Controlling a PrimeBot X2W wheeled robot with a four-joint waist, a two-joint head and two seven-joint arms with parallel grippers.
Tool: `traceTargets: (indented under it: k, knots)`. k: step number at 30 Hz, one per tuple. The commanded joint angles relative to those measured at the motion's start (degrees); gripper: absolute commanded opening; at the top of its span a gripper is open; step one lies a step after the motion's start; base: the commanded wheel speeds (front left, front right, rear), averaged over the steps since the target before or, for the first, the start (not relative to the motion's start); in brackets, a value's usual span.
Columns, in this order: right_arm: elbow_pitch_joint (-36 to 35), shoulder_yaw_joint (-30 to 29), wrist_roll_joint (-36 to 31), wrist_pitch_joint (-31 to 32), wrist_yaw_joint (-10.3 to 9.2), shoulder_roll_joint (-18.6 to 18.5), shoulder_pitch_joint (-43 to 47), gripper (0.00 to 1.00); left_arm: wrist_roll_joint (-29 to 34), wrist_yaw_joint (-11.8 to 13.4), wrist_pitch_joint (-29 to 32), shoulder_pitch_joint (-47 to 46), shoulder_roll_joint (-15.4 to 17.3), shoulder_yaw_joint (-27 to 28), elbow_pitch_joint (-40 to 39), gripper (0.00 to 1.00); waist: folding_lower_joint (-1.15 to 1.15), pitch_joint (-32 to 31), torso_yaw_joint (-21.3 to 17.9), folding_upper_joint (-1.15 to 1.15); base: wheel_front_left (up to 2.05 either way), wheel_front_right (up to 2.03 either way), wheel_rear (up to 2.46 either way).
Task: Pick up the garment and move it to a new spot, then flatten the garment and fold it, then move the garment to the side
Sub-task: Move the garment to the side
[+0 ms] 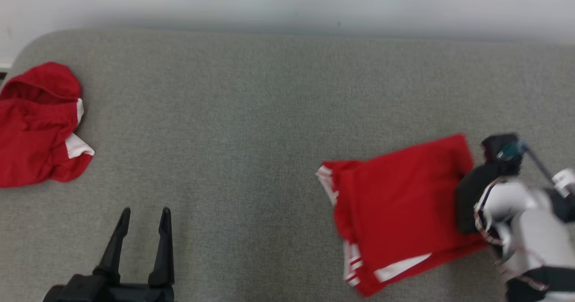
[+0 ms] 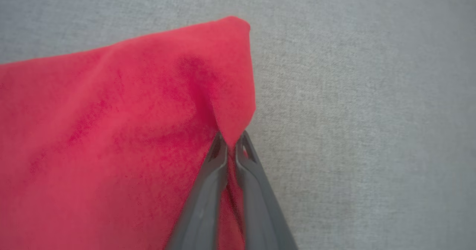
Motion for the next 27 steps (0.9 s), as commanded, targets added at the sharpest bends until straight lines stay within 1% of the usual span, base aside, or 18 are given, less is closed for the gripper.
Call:
traceTargets:
  k: [1,5,7,11,14,17,19,20,21,23,27]
  knots:
    - [0.23,-0.12,-0.42,-0.27,0.00,-1.68,-1.77,0.00,-0.14,-0.12,-0.12,-0.93,0.29,0.06,-0.66,1.00,0.00,3.08,-0.88,-0.01,0.00,0.00,0.00]
    - [1.34,-0.41,-1.96,-0.39,0.00,-7.96,-7.39,0.00,0.43,-0.25,-0.01,-3.01,1.07,-0.02,-4.03,1.00,0.00,8.24,-1.20,-0.01,0.00,0.00,0.00]
    - [1.71,-1.65,-2.85,-0.07,0.00,-11.38,-9.49,0.00,0.76,-0.35,0.31,-4.09,1.52,-0.14,-5.39,1.00,0.00,10.72,-1.32,-0.01,0.00,0.00,0.00]
    - [2.48,-6.07,-3.87,0.02,0.00,-18.23,-11.63,0.00,0.79,-0.46,0.61,-5.62,2.23,-0.01,-7.51,1.00,0.00,14.59,-1.78,-0.01,0.00,0.00,0.00]
    - [2.93,-9.15,-4.77,-1.42,0.00,-22.02,-12.30,0.00,0.33,-0.80,0.66,-6.39,2.67,0.34,-8.53,1.00,0.00,16.47,-2.23,-0.01,0.00,0.00,0.00]
    - [3.02,-10.60,-5.67,-3.34,0.00,-24.67,-13.09,0.00,0.19,-0.93,0.83,-7.05,3.22,0.29,-9.11,1.00,0.00,17.76,-2.78,-0.01,0.00,0.00,0.00]
    - [2.76,-10.97,-6.39,-4.57,0.00,-25.68,-13.30,0.00,0.15,-1.01,0.91,-7.70,3.52,0.31,-9.54,1.00,0.00,18.55,-3.08,-0.01,0.00,0.00,0.00]
    - [2.75,-9.82,-5.66,-5.12,0.01,-25.92,-13.15,0.00,0.14,-1.12,1.05,-7.80,3.63,0.19,-9.70,1.00,0.00,18.86,-3.17,-0.01,0.00,0.00,0.00]
    - [2.94,-10.03,-4.29,-5.35,0.00,-25.70,-13.56,0.00,0.17,-1.15,1.17,-7.98,3.68,0.11,-9.76,1.00,0.00,19.09,-3.29,-0.01,0.00,0.00,0.00]
    - [2.07,-8.74,-5.61,-6.11,-0.06,-27.63,-13.52,0.00,0.13,-1.23,1.28,-8.47,3.78,-0.06,-10.10,1.00,0.00,19.62,-3.41,-0.01,0.00,0.00,0.00]
    - [-0.10,-12.00,-8.06,-7.11,-0.07,-28.14,-12.65,0.00,-0.03,-1.36,1.22,-9.51,3.85,-0.34,-9.97,1.00,0.00,19.92,-3.50,-0.01,0.00,0.00,0.00]
